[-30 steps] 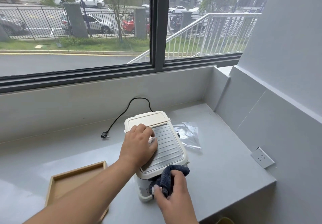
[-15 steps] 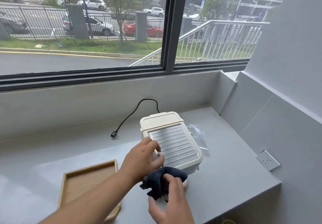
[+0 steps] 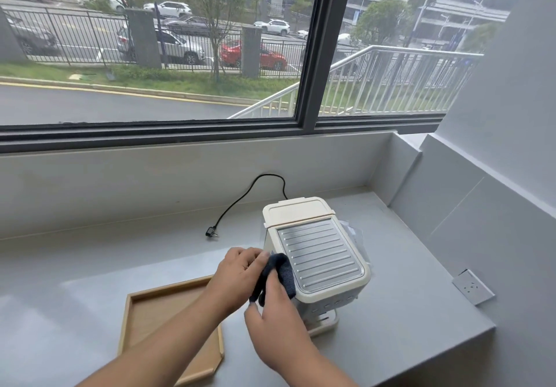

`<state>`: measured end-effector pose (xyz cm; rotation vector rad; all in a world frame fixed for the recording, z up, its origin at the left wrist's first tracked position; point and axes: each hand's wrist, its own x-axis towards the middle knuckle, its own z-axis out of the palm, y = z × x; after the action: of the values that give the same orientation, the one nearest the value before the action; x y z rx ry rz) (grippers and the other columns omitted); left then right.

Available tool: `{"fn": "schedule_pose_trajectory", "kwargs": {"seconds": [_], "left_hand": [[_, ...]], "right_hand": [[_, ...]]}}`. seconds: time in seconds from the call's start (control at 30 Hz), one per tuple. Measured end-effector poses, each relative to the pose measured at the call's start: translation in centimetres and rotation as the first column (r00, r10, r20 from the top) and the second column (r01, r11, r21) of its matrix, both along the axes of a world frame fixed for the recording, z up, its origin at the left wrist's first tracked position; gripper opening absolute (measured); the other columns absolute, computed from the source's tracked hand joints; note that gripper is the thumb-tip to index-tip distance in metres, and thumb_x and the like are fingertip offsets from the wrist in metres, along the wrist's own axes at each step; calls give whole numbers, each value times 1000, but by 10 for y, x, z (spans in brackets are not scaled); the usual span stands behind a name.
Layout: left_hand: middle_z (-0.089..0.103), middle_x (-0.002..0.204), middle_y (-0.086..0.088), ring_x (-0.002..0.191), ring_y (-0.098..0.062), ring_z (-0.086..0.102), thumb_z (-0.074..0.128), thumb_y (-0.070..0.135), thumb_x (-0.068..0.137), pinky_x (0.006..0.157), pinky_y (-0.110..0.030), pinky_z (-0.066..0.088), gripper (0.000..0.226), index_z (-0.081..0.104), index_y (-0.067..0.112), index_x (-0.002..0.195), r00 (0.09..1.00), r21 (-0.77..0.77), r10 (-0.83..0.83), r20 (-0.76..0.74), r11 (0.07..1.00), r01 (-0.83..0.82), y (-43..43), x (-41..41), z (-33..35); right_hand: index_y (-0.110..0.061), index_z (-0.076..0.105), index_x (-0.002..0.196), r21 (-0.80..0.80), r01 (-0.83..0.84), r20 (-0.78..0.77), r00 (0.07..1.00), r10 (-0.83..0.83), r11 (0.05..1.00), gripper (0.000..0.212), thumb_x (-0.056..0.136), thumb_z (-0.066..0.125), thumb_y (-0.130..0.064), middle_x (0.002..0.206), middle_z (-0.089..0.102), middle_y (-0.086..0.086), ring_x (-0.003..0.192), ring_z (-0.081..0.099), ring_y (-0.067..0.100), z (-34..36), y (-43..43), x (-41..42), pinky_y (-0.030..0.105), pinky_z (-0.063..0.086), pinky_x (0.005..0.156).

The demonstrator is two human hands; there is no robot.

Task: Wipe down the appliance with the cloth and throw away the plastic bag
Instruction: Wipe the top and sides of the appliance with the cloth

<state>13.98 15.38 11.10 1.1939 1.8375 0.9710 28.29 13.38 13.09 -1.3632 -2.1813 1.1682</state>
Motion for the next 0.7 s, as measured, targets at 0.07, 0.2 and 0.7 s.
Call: {"fn": "schedule_pose_trajectory", "kwargs": {"seconds": [0.07, 0.2, 0.7], "left_hand": [[61, 120, 6, 110, -8, 63, 49, 83, 74, 99, -36, 50, 56, 62, 47, 115, 982, -34, 67, 178, 997, -62, -2, 3, -1], [76, 117, -3, 103, -21, 75, 75, 64, 76, 97, -46, 58, 66, 56, 29, 128, 771, -150, 188, 608, 981, -121, -5, 6, -4], [70, 107, -18, 79, -39, 68, 63, 23, 93, 59, -40, 54, 31, 53, 18, 122, 715, -184, 513, 474, 852, -490, 47, 28, -21]], "right_hand": [[-26, 8, 163, -35, 7, -17, 1000, -8, 999, 80, 93, 47, -28, 165, 29, -4, 144, 34, 10, 5, 8, -9, 28, 29, 119], [-30, 9, 163, -141, -8, -18, 1000, 6, 990, 82, 89, 44, -23, 163, 34, -7, 131, 45, 4, 17, 21, -19, 26, 37, 111], [-39, 13, 162, 360, -490, 541, 803, 251, 793, 72, 97, 21, -68, 172, 4, -7, 158, -5, 21, 14, 117, 73, 43, -6, 127]]}}
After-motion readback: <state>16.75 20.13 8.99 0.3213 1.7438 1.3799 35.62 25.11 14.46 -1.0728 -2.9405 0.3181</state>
